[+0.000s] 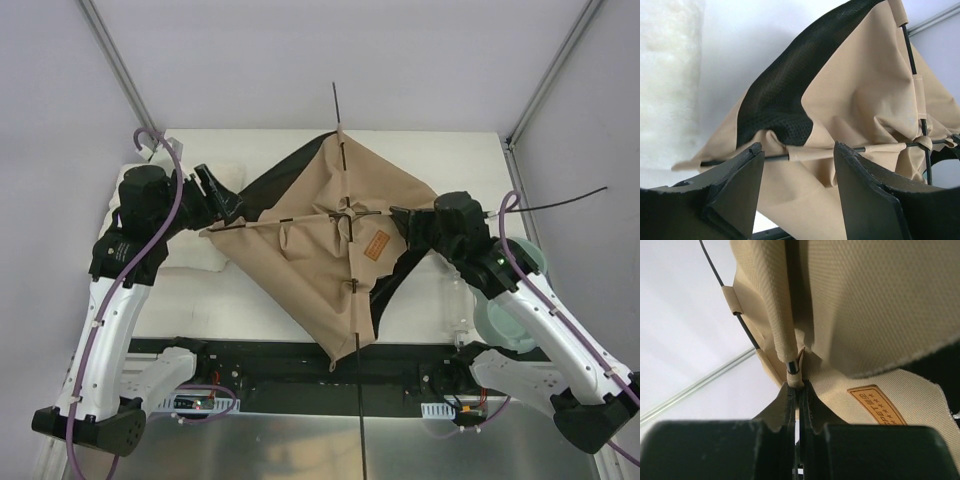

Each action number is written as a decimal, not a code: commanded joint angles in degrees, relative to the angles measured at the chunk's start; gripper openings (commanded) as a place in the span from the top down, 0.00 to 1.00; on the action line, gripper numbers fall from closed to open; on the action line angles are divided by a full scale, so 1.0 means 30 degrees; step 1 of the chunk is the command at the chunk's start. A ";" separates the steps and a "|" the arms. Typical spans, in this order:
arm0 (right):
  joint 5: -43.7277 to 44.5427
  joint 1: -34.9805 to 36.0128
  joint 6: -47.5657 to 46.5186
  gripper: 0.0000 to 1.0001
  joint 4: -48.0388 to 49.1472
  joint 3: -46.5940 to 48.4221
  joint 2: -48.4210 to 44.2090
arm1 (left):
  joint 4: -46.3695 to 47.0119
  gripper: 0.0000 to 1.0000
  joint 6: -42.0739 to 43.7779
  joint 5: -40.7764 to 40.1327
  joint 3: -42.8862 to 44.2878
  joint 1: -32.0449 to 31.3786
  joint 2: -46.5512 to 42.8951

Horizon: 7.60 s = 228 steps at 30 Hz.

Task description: Set up the pet tent

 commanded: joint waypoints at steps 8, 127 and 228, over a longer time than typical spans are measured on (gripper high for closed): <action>0.3633 -0.0475 0.3605 1.00 0.5222 -0.1912 0.1616 | 0.0709 0.40 -0.0759 -0.1492 -0.0930 -0.0104 0.0037; -0.0768 0.1105 -4.6109 1.00 0.6869 1.2264 1.2662 | -0.0170 0.32 0.2697 -0.0034 0.1764 -0.0104 -0.4386; 0.4455 0.2660 -2.5519 1.00 -0.5172 1.7754 1.0060 | -0.0492 0.33 0.1672 0.0731 0.0533 -0.0104 -0.3303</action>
